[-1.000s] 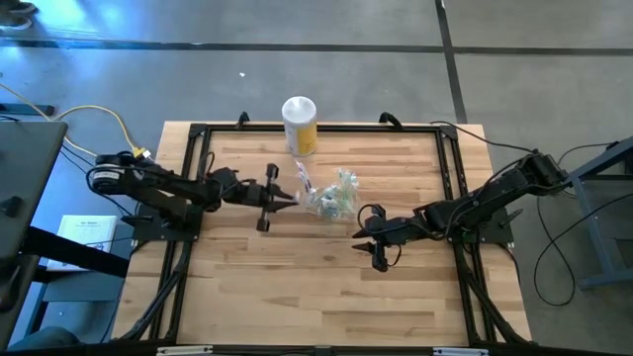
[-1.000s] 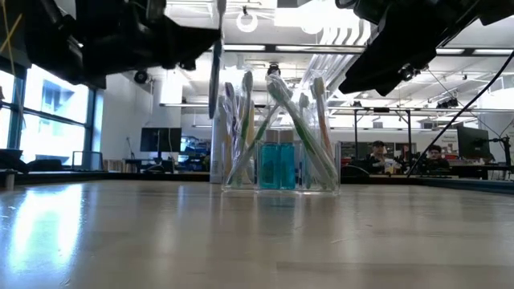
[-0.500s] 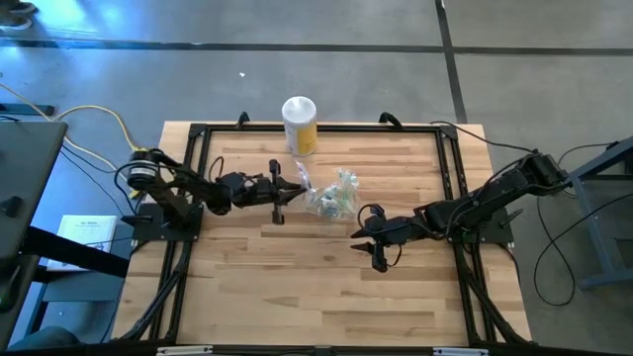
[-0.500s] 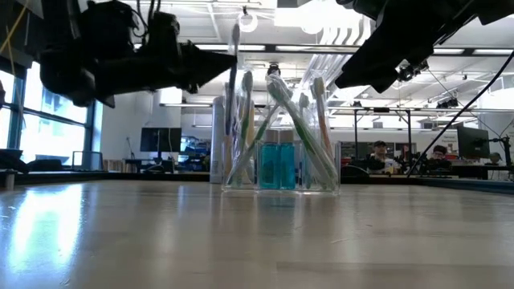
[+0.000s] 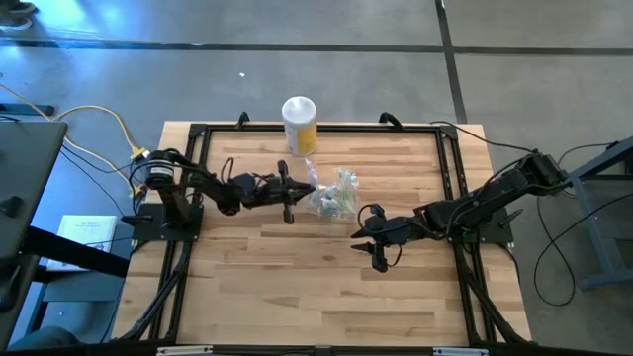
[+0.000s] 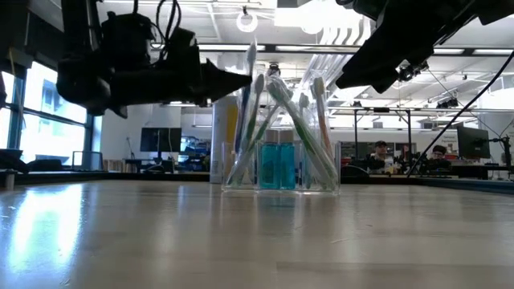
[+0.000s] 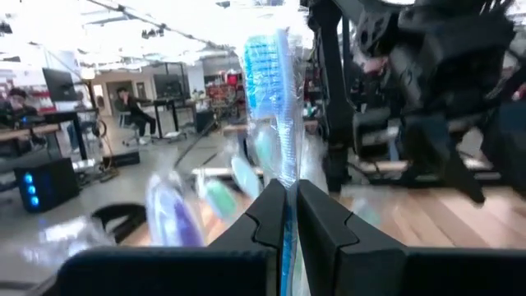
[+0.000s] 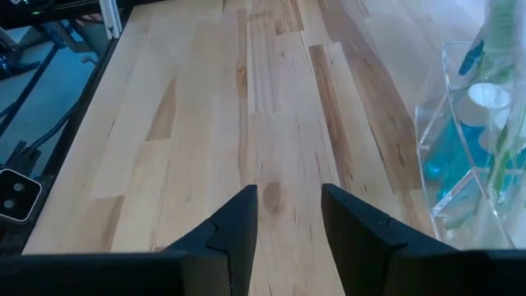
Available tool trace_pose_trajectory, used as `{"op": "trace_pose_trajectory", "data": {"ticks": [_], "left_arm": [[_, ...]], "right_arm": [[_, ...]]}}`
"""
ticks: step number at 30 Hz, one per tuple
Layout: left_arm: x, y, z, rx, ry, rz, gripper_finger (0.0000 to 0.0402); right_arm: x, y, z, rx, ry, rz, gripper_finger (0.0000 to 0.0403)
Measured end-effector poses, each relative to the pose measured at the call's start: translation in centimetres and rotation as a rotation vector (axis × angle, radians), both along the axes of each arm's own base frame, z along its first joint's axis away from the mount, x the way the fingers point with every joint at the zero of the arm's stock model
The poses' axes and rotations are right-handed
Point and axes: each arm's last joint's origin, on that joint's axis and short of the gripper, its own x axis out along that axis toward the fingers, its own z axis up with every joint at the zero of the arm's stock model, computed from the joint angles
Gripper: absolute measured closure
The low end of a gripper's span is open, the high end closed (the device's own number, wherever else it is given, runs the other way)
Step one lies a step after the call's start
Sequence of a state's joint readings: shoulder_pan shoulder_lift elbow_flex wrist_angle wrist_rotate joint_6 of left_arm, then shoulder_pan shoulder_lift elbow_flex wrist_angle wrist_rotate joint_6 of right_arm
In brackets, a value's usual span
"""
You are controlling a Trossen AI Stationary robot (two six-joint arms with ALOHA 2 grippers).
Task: Pick & Place toothbrushing station
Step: Put the blue toothbrush into the left section of the transparent organizer
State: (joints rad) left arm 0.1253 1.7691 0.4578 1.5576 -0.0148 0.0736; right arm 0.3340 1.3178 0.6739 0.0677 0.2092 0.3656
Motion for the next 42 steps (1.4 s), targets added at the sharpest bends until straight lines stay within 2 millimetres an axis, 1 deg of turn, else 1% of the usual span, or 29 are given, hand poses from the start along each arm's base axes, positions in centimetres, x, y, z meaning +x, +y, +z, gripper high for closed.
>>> {"op": "trace_pose_trajectory", "data": {"ticks": [4, 12, 15, 23, 26, 37, 42], "left_arm": [[0.2, 0.0, -1.2, -0.016, 0.041, 0.001, 0.0384], [0.5, 0.1, -3.0, -0.073, 0.098, 0.016, 0.0384], [0.5, 0.2, -3.4, -0.081, 0.108, 0.035, 0.0384], [0.5, 0.2, -3.4, -0.107, 0.107, 0.049, 0.0382], [0.5, 0.2, -3.5, -0.103, 0.115, 0.025, 0.0367], [0.6, 0.1, -3.6, -0.096, 0.126, -0.005, 0.0269], [0.6, -0.1, -3.4, -0.021, 0.129, -0.057, 0.0253]], "right_arm": [[0.0, 0.0, 0.0, 0.002, 0.003, 0.001, 0.0275], [-0.1, 0.3, 0.0, 0.002, 0.003, 0.011, 0.0275], [-0.1, 0.4, 0.0, 0.003, 0.003, 0.012, 0.0275], [-0.1, 0.4, 0.0, 0.003, 0.003, 0.011, 0.0275], [-0.1, 0.4, 0.0, 0.003, 0.003, 0.011, 0.0275], [-0.1, 0.3, 0.0, 0.005, -0.003, 0.010, 0.0275], [-0.1, 0.3, 0.0, 0.009, 0.007, 0.015, 0.0275]]}}
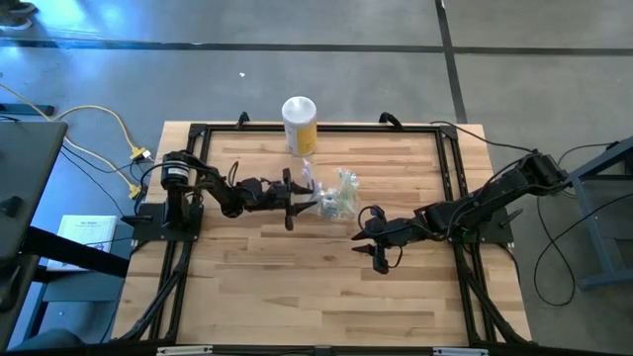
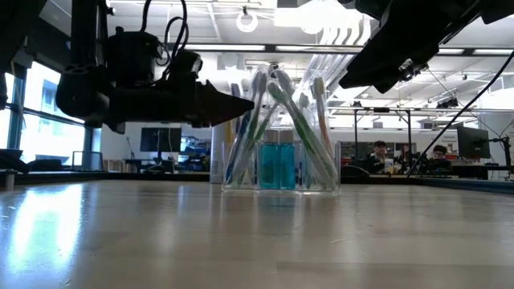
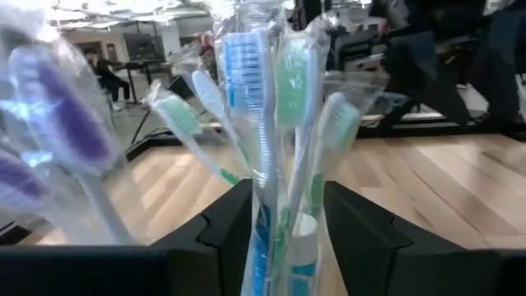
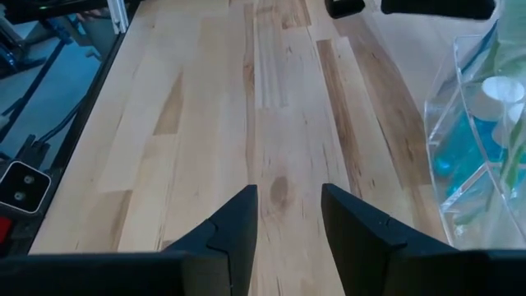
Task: Pick & Place toothbrushing station
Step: Put the blue toothbrush into the left section of the transparent organizer
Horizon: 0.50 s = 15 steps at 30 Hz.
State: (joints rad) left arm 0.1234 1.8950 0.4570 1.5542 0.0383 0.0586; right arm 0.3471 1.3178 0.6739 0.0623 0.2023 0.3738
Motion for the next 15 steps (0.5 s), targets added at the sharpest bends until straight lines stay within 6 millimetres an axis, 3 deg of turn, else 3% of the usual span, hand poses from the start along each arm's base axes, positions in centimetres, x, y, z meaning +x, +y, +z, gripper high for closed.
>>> {"op": "trace_pose_trajectory", "data": {"ticks": [15], "left_arm": [[-0.3, 0.0, 1.9, 0.033, -0.068, 0.009, 0.0252]], "right_arm": [[0.0, 0.0, 0.0, 0.005, 0.003, -0.004, 0.0275]]}}
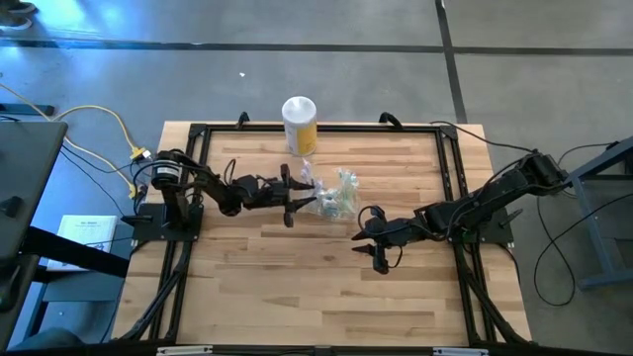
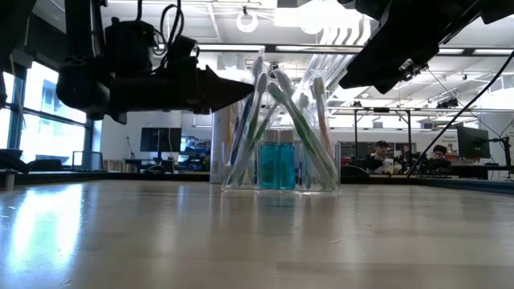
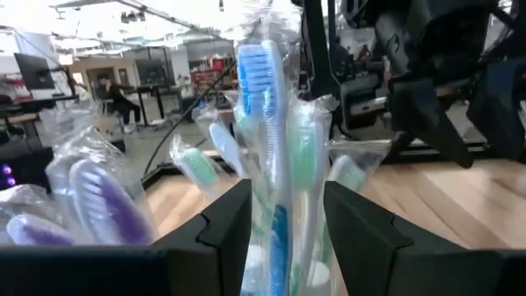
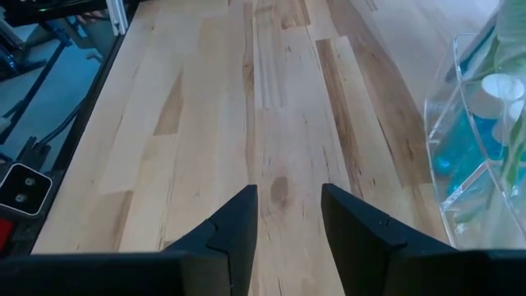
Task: Pick & Place toothbrushing station
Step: Put the blue toothbrush into the left section of the transparent organizer
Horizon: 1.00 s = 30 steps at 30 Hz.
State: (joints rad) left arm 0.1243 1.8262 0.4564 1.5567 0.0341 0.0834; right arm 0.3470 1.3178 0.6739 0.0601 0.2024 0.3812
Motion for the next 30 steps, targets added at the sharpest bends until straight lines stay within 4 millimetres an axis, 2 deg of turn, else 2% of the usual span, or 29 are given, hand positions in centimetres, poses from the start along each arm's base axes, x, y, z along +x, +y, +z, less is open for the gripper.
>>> {"op": "trace_pose_trajectory", "data": {"ticks": [10, 17, 30], "left_arm": [[0.1, 0.0, -0.7, -0.043, 0.105, -0.001, 0.0251], [0.1, 0.0, -0.8, -0.039, 0.107, -0.001, 0.0250], [0.1, 0.0, -0.9, -0.035, 0.127, -0.008, 0.0180]], "right_arm": [[0.0, 0.0, 0.0, 0.006, 0.001, -0.003, 0.0275], [0.0, 0.0, 0.0, 0.006, 0.001, -0.003, 0.0275], [0.0, 0.0, 0.0, -0.008, -0.005, 0.007, 0.0275]]}}
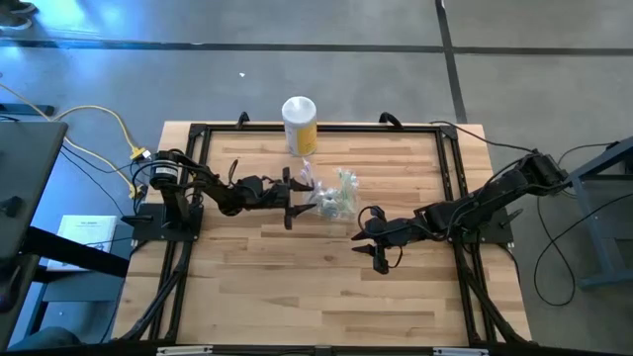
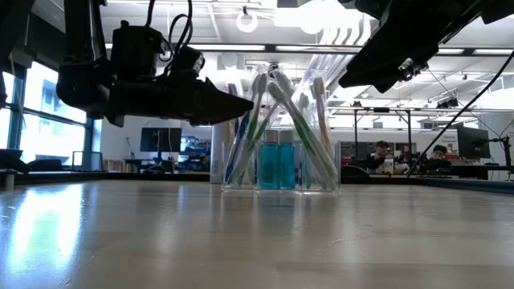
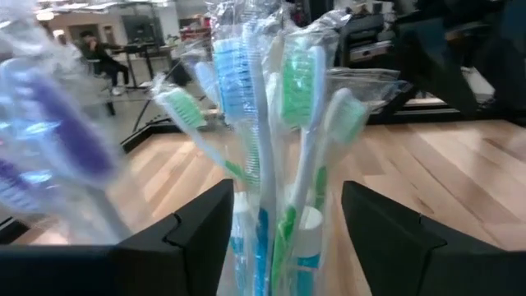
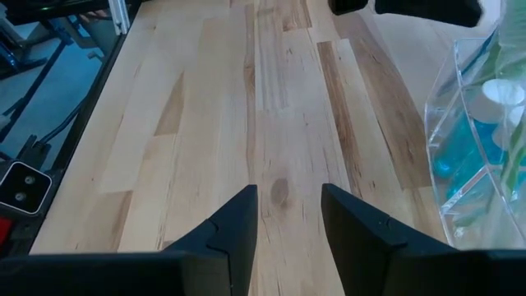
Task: Pick & Place toothbrushing station
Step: Put the blue toothbrush into the left section of the transparent organizer
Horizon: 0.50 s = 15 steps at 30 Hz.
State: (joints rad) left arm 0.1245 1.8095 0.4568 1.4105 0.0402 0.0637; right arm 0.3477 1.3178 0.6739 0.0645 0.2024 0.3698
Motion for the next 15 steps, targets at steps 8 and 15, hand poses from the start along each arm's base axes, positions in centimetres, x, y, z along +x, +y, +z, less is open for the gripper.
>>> {"op": "trace_pose_trajectory", "data": {"ticks": [8, 15], "left_arm": [[0.02, -0.24, 0.01, 0.053, 0.002, -0.079, 0.0123], [0.03, -0.24, 0.05, 0.140, 0.002, -0.073, 0.0086]], "right_arm": [[0.00, 0.00, 0.00, 0.000, 0.000, 0.000, 0.0275], [0.00, 0.00, 0.00, 0.000, 0.000, 0.000, 0.0275]]}}
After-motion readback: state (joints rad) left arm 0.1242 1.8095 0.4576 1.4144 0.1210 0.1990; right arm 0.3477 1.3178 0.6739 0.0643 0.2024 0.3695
